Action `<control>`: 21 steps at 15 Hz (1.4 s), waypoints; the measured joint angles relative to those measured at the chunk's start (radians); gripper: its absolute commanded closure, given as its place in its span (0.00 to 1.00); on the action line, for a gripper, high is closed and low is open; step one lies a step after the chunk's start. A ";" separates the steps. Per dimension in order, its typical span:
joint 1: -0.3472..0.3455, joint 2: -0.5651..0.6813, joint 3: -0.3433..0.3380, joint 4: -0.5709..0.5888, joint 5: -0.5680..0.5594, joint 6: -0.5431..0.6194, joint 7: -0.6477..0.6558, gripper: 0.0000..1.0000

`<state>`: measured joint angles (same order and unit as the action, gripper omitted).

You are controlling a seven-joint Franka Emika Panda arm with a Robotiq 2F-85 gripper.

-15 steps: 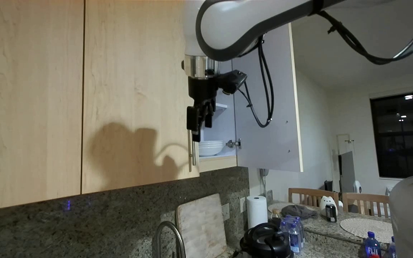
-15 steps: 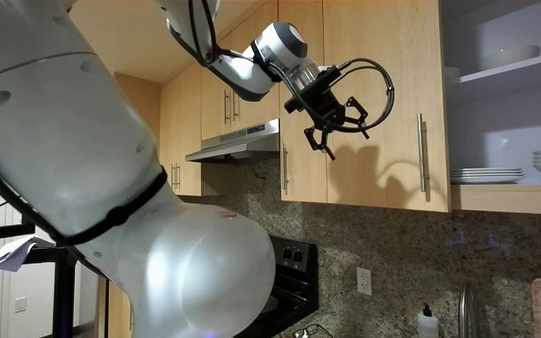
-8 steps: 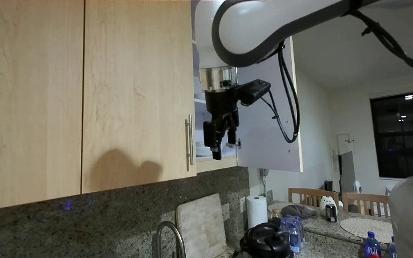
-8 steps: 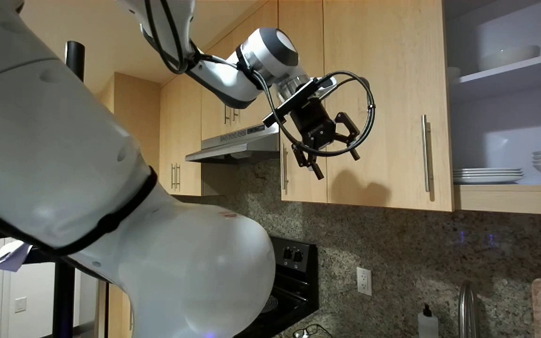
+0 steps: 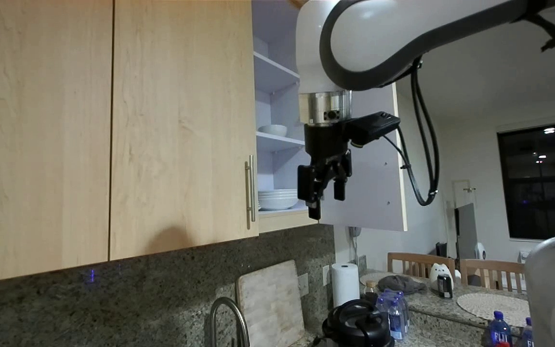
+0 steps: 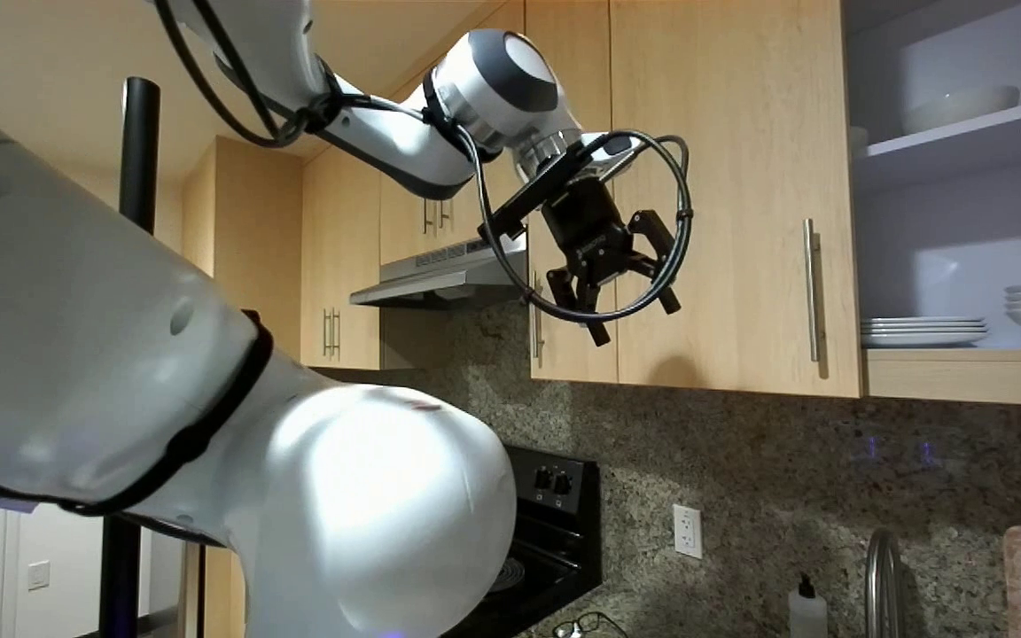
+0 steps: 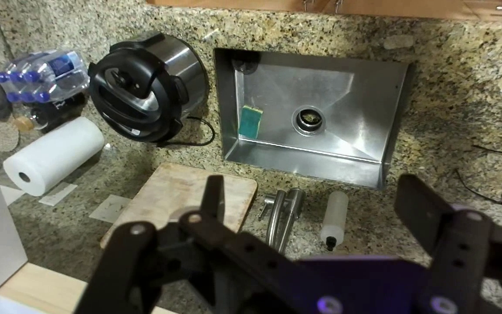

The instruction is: Close the cabinet door on the left

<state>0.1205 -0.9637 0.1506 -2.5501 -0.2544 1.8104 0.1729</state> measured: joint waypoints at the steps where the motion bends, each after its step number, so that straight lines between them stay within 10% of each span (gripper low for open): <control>1: -0.008 -0.027 -0.007 -0.014 0.007 -0.003 0.001 0.00; 21: -0.064 -0.242 -0.044 -0.159 0.078 -0.007 0.001 0.00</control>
<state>0.0568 -1.2058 0.1069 -2.7087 -0.1767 1.8035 0.1743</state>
